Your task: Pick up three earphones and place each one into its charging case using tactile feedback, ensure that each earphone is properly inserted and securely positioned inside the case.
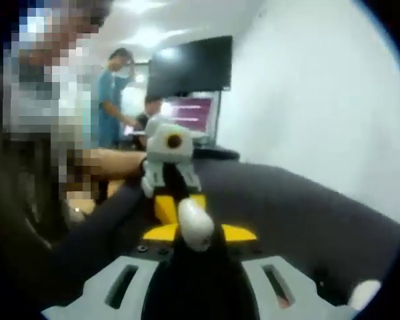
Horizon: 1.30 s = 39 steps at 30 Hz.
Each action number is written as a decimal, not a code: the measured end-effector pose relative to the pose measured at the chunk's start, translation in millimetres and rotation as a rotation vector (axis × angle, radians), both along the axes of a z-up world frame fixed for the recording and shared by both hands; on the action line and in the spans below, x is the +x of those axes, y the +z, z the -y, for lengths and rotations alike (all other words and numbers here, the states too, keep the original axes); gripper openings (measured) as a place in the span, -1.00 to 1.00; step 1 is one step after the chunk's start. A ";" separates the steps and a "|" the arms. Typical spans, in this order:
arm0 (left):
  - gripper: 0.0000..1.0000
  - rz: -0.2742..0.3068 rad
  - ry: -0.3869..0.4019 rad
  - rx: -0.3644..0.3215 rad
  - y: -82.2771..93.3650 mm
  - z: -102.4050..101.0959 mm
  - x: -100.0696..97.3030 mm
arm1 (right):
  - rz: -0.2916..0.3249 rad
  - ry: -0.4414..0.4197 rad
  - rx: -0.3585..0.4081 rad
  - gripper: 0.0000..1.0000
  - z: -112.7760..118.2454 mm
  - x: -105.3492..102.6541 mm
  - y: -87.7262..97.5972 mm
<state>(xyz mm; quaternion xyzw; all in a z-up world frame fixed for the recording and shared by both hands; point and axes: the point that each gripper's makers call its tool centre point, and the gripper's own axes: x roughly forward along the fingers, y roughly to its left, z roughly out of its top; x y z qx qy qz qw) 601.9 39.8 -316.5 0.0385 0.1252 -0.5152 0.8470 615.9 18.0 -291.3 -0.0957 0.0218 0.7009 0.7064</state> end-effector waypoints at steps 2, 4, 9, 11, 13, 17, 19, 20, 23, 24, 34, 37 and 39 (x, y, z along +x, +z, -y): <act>-0.74 0.001 -0.008 0.000 0.0 0.5 -1.3 | -0.030 -0.002 -0.013 -0.51 -1.2 2.4 -3.5; -0.73 0.000 -0.011 0.001 -0.1 0.8 -1.8 | -0.085 -0.008 -0.008 -0.51 -2.4 3.7 -4.4; -0.73 -0.001 -0.015 -0.002 0.3 0.8 -2.1 | -0.084 -0.011 -0.055 -0.54 -7.9 1.8 -13.9; -0.72 0.020 -0.008 0.003 1.1 0.1 -0.9 | -0.079 -0.001 -0.055 -0.61 -10.4 -2.6 -12.4; -0.59 0.051 0.008 0.001 3.8 -1.9 2.2 | -0.195 0.022 -0.003 -0.66 -10.8 -8.3 -1.9; -0.52 0.110 0.058 -0.096 24.4 -10.8 8.8 | -0.325 -0.043 0.001 -0.67 -5.9 4.6 -2.0; -0.54 0.123 0.079 -0.114 28.5 -15.6 10.9 | -0.356 -0.052 -0.016 -0.66 -6.8 5.8 -5.9; -0.53 0.126 0.083 -0.117 29.2 -16.4 11.3 | -0.354 -0.057 -0.027 -0.66 -7.9 6.4 -7.9; -0.52 0.142 0.092 -0.098 27.6 -15.6 12.2 | -0.221 -0.112 -0.074 -0.48 -4.8 19.7 -19.9; -0.52 0.146 0.092 -0.089 26.6 -14.9 11.9 | -0.204 -0.109 -0.076 -0.39 -4.8 19.1 -20.7; -0.42 0.150 0.103 -0.045 20.1 -15.0 16.4 | -0.158 -0.059 0.085 -0.25 2.0 11.6 9.4; -0.42 0.133 0.085 -0.030 15.9 -11.8 14.7 | -0.252 -0.050 0.277 -0.29 14.3 13.2 45.9; -0.42 0.121 0.077 -0.017 12.9 -9.7 14.3 | -0.293 -0.094 0.327 -0.40 20.8 22.4 56.9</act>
